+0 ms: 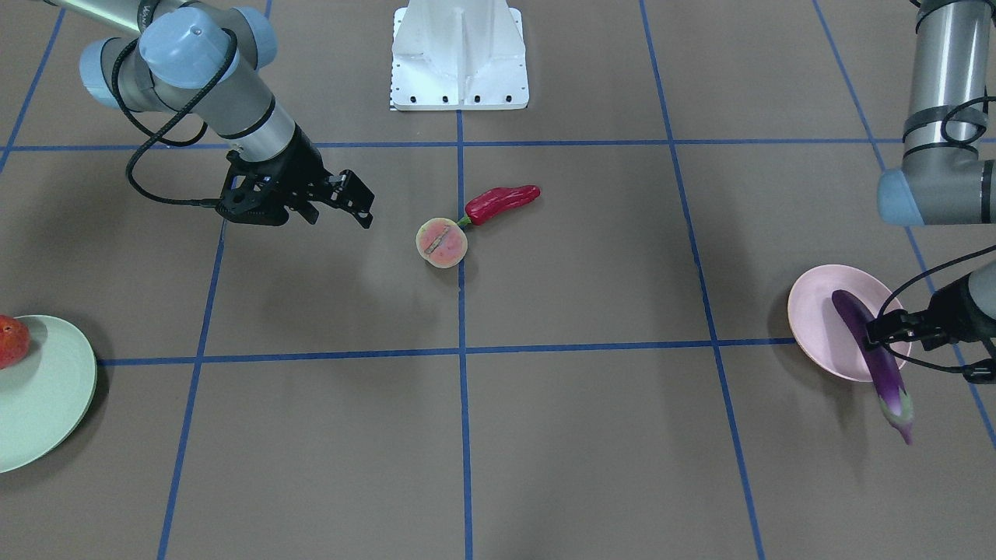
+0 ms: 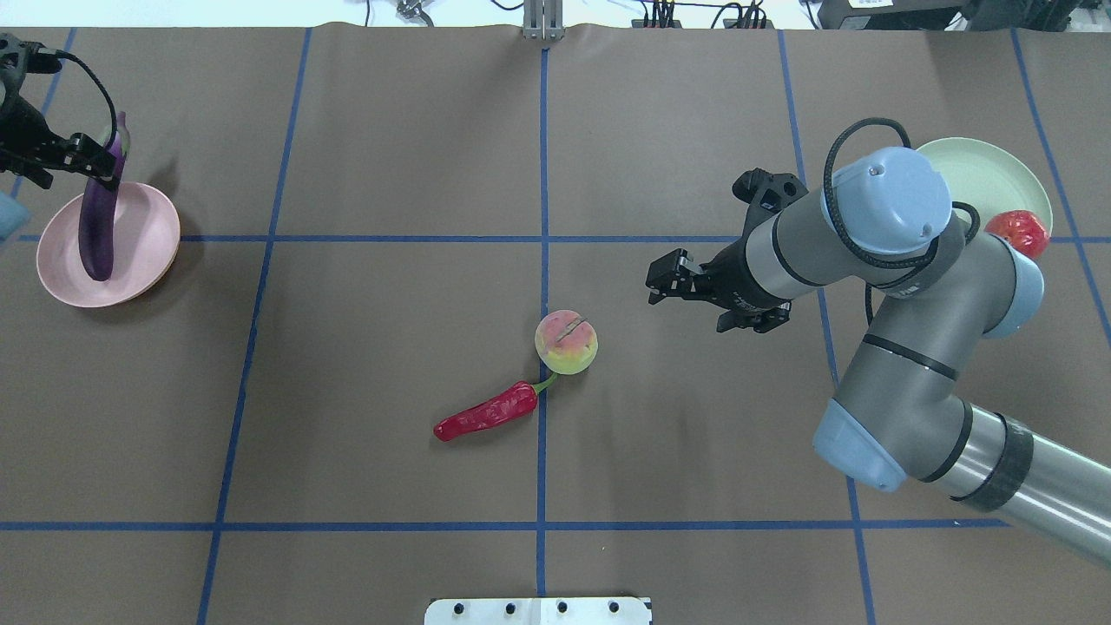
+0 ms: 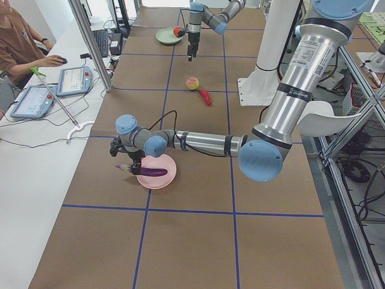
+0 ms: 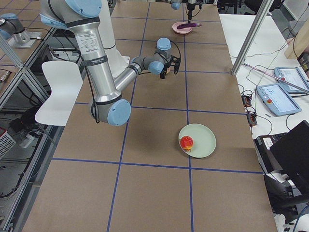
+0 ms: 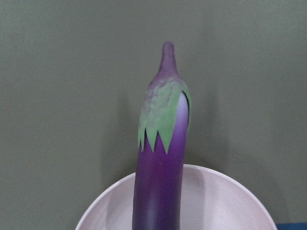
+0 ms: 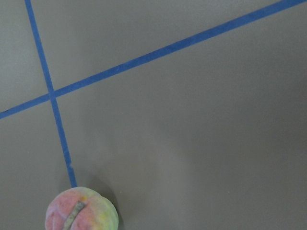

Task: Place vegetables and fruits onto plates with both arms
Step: 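Grasp the pink-yellow peach with the right gripper while the left gripper releases the eggplant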

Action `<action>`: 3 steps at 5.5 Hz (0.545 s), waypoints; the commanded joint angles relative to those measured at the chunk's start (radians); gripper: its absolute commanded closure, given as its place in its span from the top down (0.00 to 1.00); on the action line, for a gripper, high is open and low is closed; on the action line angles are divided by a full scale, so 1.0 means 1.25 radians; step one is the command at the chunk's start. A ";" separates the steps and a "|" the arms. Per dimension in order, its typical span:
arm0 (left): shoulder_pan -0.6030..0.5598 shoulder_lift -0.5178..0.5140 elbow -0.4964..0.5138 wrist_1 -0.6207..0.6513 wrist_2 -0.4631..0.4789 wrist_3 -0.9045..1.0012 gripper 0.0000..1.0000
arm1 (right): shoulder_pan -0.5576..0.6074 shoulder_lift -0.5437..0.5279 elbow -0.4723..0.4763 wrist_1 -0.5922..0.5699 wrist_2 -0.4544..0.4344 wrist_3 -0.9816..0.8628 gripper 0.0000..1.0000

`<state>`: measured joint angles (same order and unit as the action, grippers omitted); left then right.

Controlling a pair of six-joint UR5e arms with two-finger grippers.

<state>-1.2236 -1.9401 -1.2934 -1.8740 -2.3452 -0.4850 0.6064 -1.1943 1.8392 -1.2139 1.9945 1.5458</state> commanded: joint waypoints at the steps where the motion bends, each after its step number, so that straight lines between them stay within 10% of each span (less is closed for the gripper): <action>1: -0.014 0.005 -0.124 0.110 -0.033 -0.003 1.00 | -0.086 0.042 -0.016 -0.004 -0.128 0.128 1.00; 3: -0.013 0.018 -0.154 0.111 -0.031 -0.010 1.00 | -0.116 0.116 -0.060 0.009 -0.230 0.425 1.00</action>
<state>-1.2401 -1.9278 -1.4649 -1.7387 -2.3854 -0.4928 0.4826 -1.0809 1.7814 -1.2076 1.7686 1.9418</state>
